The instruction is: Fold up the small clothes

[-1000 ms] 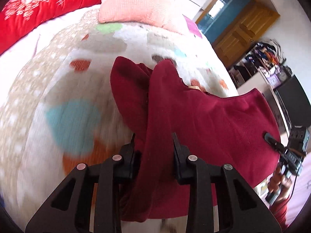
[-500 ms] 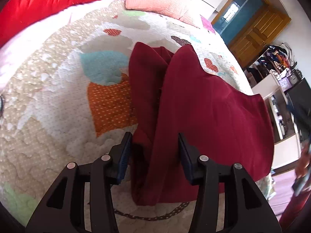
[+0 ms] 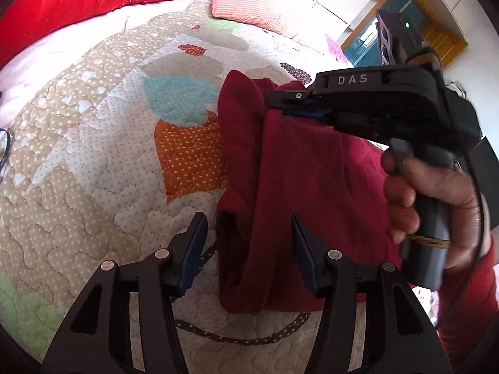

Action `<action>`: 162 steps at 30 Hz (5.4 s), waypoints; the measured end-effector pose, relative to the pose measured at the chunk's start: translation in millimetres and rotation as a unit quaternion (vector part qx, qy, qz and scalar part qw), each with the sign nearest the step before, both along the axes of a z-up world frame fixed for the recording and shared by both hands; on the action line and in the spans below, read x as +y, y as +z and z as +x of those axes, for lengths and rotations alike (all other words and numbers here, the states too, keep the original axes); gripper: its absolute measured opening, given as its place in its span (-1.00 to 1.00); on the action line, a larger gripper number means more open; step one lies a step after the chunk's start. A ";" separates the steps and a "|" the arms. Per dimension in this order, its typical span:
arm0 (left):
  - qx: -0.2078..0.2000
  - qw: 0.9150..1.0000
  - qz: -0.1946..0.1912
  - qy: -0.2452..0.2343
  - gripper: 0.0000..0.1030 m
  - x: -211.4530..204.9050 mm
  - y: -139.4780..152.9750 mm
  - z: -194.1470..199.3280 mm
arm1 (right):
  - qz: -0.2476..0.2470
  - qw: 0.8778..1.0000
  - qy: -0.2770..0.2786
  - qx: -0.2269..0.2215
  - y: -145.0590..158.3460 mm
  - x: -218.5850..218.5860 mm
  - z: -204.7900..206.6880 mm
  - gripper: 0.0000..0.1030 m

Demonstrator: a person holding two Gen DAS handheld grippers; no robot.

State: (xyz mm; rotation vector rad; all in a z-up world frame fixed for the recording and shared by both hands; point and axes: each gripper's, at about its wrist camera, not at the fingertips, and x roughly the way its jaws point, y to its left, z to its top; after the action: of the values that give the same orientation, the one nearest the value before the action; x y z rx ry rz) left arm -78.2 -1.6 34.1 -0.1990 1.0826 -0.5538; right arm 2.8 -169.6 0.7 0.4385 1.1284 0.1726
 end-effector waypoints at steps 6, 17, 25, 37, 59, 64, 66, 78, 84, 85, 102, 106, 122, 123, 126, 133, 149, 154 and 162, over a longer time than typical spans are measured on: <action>0.004 1.000 -0.007 -0.003 0.04 8.5 0.5 0.1 | -0.011 0.999 0.026 -0.043 17.0 7.5 0.5 -0.89; 0.007 1.000 -0.001 0.008 0.13 14.1 3.2 -2.1 | 0.005 0.997 0.049 -0.067 17.2 17.6 -2.2 -0.98; 0.014 1.000 -0.001 0.015 0.24 9.8 -2.0 -0.9 | -0.064 0.996 0.018 -0.065 26.3 -10.6 -7.5 -0.98; 0.016 1.000 0.000 0.019 0.38 2.8 -10.0 6.5 | -0.068 0.997 0.037 -0.013 0.6 -9.2 14.9 -0.73; 0.020 0.999 -0.045 0.023 0.42 21.6 -16.8 -2.4 | -0.125 0.989 0.066 0.041 -13.9 53.7 31.8 0.44; 0.007 0.999 -0.048 0.022 0.40 24.3 -17.0 -8.1 | -0.216 0.969 0.120 0.020 -28.6 76.7 24.6 0.49; 0.004 0.998 -0.055 0.001 0.00 21.7 -13.9 -12.0 | -0.231 0.966 0.118 0.004 -24.6 69.0 16.6 -0.04; -0.067 0.978 -0.105 -0.165 -0.47 -56.8 83.2 -88.0 | 0.028 0.991 0.043 -0.127 98.5 -81.3 -92.1 -0.66; -0.026 0.965 -0.077 -0.250 -0.67 -145.0 51.0 -106.8 | 0.058 0.987 -0.091 -0.119 72.4 -174.6 -168.8 -0.64; 0.003 0.963 -0.071 -0.259 -0.76 -156.3 37.8 -105.5 | 0.070 0.986 -0.106 -0.112 61.5 -183.7 -175.6 -0.64; -0.101 0.966 -0.007 -0.237 -0.33 -81.6 91.1 -111.0 | 0.175 0.973 -0.111 -0.103 25.8 -171.3 -208.1 0.33; -0.062 0.976 -0.016 -0.209 -0.33 -72.9 59.3 -95.1 | 0.204 0.967 -0.115 -0.105 15.8 -158.3 -192.4 0.43; -0.086 0.960 -0.039 -0.263 -0.25 -114.1 79.8 -97.2 | -0.039 0.982 -0.094 -0.157 97.6 -174.8 -238.2 -0.68; -0.087 0.961 -0.033 -0.260 -0.25 -117.2 76.5 -95.7 | -0.072 0.982 -0.101 -0.141 96.7 -181.7 -242.4 -0.68; -0.063 0.966 -0.013 -0.249 -0.26 -132.7 60.1 -86.2 | -0.160 0.974 -0.130 -0.090 78.2 -198.8 -248.1 -0.68; -0.078 0.963 0.006 -0.258 -0.25 -146.8 60.9 -90.1 | -0.082 0.977 -0.167 -0.107 82.9 -223.2 -279.9 -0.11; -0.051 0.970 0.007 -0.236 -0.07 -144.1 32.5 -79.2 | 0.050 0.988 -0.116 -0.090 27.7 -149.5 -324.0 -0.54; -0.045 0.974 0.003 -0.224 -0.06 -137.9 33.3 -77.2 | 0.027 0.981 -0.117 -0.154 54.3 -148.6 -317.0 -0.85; -0.049 0.969 0.037 -0.241 -0.06 -151.6 21.8 -91.2 | -0.144 0.985 -0.079 -0.053 59.1 -136.3 -324.5 -0.86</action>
State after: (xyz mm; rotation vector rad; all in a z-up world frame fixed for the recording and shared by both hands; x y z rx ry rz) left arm -169.4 -153.3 56.0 0.1635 1.0553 -0.9451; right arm -321.7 -305.9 59.8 0.2551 0.9911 -0.1049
